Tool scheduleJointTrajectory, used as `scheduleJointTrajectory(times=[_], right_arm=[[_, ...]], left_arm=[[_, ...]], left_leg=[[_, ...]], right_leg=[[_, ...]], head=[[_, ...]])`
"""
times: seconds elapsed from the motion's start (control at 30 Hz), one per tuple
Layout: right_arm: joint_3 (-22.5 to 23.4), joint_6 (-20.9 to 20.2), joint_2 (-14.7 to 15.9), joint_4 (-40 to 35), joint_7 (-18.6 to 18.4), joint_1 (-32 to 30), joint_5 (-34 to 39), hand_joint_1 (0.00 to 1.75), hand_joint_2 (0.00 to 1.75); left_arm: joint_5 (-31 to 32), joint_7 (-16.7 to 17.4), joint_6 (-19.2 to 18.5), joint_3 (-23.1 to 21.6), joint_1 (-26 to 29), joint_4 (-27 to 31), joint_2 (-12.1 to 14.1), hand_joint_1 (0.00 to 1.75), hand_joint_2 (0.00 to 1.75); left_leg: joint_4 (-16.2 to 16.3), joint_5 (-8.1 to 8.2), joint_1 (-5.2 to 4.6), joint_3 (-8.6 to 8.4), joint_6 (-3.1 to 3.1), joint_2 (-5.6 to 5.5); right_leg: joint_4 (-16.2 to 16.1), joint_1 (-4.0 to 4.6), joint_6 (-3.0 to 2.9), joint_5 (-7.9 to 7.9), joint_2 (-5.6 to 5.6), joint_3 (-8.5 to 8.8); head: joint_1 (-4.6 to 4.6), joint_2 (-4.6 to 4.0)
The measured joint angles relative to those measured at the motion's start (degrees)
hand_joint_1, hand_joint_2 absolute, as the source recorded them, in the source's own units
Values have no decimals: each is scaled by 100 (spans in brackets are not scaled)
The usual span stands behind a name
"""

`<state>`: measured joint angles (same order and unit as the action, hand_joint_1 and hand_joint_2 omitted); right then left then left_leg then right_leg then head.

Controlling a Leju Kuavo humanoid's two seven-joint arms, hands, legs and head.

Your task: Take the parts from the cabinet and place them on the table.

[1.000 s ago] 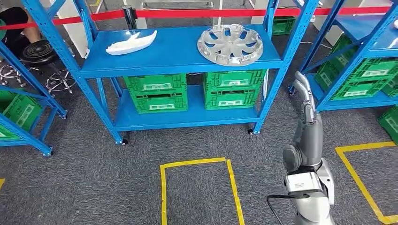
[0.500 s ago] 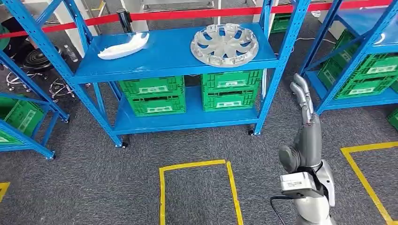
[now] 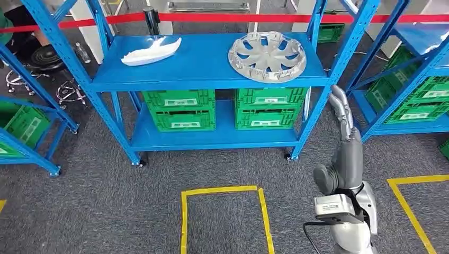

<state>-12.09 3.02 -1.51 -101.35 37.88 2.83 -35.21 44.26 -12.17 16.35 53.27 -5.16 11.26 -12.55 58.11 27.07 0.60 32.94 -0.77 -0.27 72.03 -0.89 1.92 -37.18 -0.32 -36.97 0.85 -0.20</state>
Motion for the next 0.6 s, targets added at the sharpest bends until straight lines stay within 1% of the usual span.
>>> scheduleJointTrajectory(times=[0.03, 0.07, 0.1, 0.13, 0.17, 0.2, 0.23, 0.27, 0.3, 0.33, 0.37, 0.4, 0.43, 0.47, 0.5, 0.53, 0.57, 0.6], right_arm=[[0, 9, 4, 0, 0, -16, -24, 0, 0], [0, 13, 9, 0, 2, -28, -28, 0, 0], [0, 18, 13, 0, 0, -36, -35, 0, 0], [0, 24, 15, 0, 0, -40, -35, 0, 0], [0, 28, 15, 0, 2, -41, -37, 0, 0], [0, 39, 18, 0, 2, -42, -48, 0, 0], [0, 44, 17, 2, -2, -49, -59, 0, 0], [0, 52, 17, -2, -2, -58, -76, 0, 0], [0, 61, 20, -2, 0, -65, -107, 0, 0], [4, 83, 26, -2, -7, -65, -135, 0, 0], [4, 101, 26, -4, 0, -67, -149, 0, 0], [4, 114, 26, -9, 2, -77, -155, 0, 0], [4, 133, 26, -9, 2, -79, -153, 0, 0], [4, 133, 26, -9, 4, -82, -155, 0, 0], [4, 133, 26, -9, 2, -90, -155, 0, 0], [4, 133, 26, -9, 2, -95, -155, 0, 0], [4, 133, 26, -9, 2, -98, -155, 0, 0], [4, 133, 26, -9, 2, -99, -155, 0, 0]], left_arm=[[0, -2, -13, 0, 4, 0, -2, 0, 0], [2, -2, -17, 0, 11, 0, -2, 0, 0], [13, -2, -22, 0, 15, 0, -2, 0, 0], [33, -2, -26, 0, 13, 0, -4, 0, 0], [39, -2, -33, 0, 10, 0, -9, 0, 0], [50, -2, -48, 0, 7, 0, -9, 0, 0], [57, -2, -63, 0, -5, 2, -7, 0, 0], [63, -2, -68, 0, -10, 2, -4, 0, 0], [70, -2, -74, 0, -7, 2, -4, 0, 0], [72, -2, -76, 0, -2, 2, -7, 0, 0], [79, -2, -76, 0, -7, 2, -4, 0, 0], [79, -4, -76, 0, -7, 2, -4, 0, 0], [79, -7, -76, 0, -10, 2, -4, 0, 0], [79, -9, -76, 0, -8, 2, -2, 0, 0], [79, -7, -76, 0, -2, 2, -2, 0, 0], [76, -7, -76, 0, 7, 0, -2, 0, 0], [68, -7, -76, 0, 18, 0, 0, 0, 0], [57, -7, -76, 0, 24, 0, 0, 0, 0]], left_leg=[[5, 24, -3, -12, -3, -5], [9, 49, -2, -36, 2, -19], [10, 78, -1, -73, 15, -39], [15, 116, 4, -128, 32, -58], [27, 161, 9, -190, 54, -76], [47, 208, 12, -228, 79, -83], [86, 263, -40, -193, 131, -97], [72, 281, -33, -185, 153, -106], [44, 289, -33, -196, 185, -102], [11, 288, -19, -221, 230, -101], [14, 316, -18, -249, 269, -97], [97, 340, -7, -248, 296, -67], [359, 478, -9, -120, 323, -37], [772, 674, -3, 99, 345, -31], [1299, 880, -2, 401, 362, -26], [1669, 977, -3, 632, 368, -25], [1862, 934, -3, 801, 365, -25], [1748, 749, -6, 802, 349, -25]], right_leg=[[400, 3, 9, -88, 8, -277], [512, 1, 14, 2, 11, -418], [336, -8, 10, 220, 11, -402], [-93, -15, 5, 551, 11, -251], [-660, -20, -4, 899, 11, -12], [-1135, -28, -12, 1108, 14, 172], [-1230, 9, -30, 968, 31, 239], [-1218, -4, -97, 968, 38, 253], [-1218, 12, -135, 947, 39, 252], [-1219, 33, -180, 934, 44, 255], [-1256, 9, -228, 945, 47, 283], [-1273, -10, -264, 943, 38, 319], [-1279, -14, -304, 917, 30, 354], [-1279, -13, -331, 895, 14, 378], [-1278, -7, -349, 865, 5, 403], [-1278, -1, -355, 841, 5, 425], [-1278, 3, -358, 811, 7, 459], [-1278, 6, -356, 779, 13, 505]], head=[[0, 0], [2, -2], [2, 0], [2, 0], [4, 0], [9, 0], [13, 0], [7, 0], [11, -2], [11, -2], [9, 0], [9, 0], [-22, -2], [-22, 0], [-22, 0], [-24, 0], [-22, -2], [-24, -2]])
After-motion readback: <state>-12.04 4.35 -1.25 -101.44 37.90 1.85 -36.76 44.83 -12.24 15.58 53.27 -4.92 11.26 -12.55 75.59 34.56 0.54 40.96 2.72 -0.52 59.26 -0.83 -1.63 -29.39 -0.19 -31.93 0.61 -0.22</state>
